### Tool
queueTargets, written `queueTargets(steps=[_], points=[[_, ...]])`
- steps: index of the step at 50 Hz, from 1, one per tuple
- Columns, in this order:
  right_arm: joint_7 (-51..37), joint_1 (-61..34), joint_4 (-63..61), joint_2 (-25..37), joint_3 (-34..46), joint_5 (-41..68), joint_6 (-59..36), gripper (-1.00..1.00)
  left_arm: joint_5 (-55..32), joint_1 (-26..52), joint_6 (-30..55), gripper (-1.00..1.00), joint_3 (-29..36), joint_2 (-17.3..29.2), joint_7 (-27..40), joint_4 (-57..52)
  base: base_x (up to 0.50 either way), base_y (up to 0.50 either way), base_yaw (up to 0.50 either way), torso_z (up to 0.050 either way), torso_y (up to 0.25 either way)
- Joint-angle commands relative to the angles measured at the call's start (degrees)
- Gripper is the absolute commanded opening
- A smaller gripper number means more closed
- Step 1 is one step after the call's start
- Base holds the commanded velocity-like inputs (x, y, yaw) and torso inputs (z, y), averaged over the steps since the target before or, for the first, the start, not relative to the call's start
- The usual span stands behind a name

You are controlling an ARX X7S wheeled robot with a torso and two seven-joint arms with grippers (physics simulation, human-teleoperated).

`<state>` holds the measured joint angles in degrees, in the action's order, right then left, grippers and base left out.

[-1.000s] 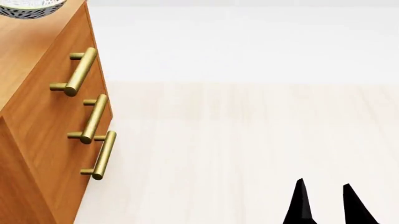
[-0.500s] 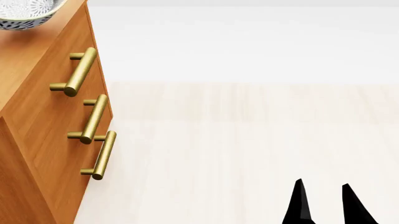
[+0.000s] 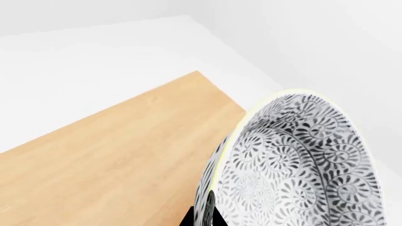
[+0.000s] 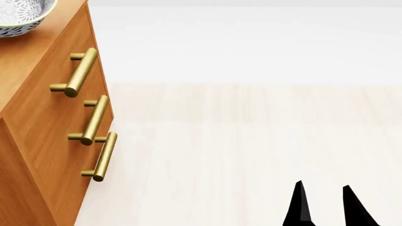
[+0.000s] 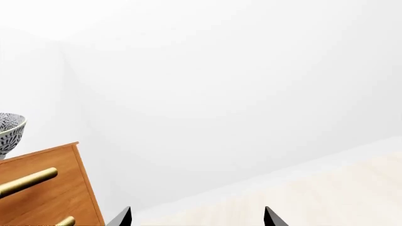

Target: Put the bowl on top of the cabinet.

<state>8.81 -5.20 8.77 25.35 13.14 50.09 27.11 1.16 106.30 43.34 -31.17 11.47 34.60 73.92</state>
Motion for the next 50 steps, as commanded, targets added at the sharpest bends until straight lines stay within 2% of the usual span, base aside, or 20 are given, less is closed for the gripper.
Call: queueTargets(steps=[1, 28, 29, 50], points=[[0.0, 0.0, 0.0, -0.1, 0.1, -0.2, 0.0, 1.0, -0.4, -0.2, 0.0, -1.0, 0.1, 0.4, 0.1, -1.4, 0.0, 0.0, 0.0, 0.0, 0.0], [-0.1, 0.1, -0.2, 0.0, 0.0, -0.2, -0.1, 1.0, 0.0, -1.3, -1.7, -1.0, 1.3, 0.7, -0.8, 0.3, 0.0, 0.0, 0.0, 0.0, 0.0], [-0.1, 0.1, -0.2, 0.0, -0.1, -0.2, 0.0, 1.0, 0.2, -1.3, -1.7, 1.0, 1.4, 0.6, -0.7, 0.2, 0.0, 0.0, 0.0, 0.0, 0.0], [-0.1, 0.4, -0.6, 0.1, -0.1, -0.2, 0.0, 1.0, 0.3, -0.3, -1.8, 1.0, 2.4, 0.8, -0.4, 0.8, 0.0, 0.0, 0.0, 0.0, 0.0]])
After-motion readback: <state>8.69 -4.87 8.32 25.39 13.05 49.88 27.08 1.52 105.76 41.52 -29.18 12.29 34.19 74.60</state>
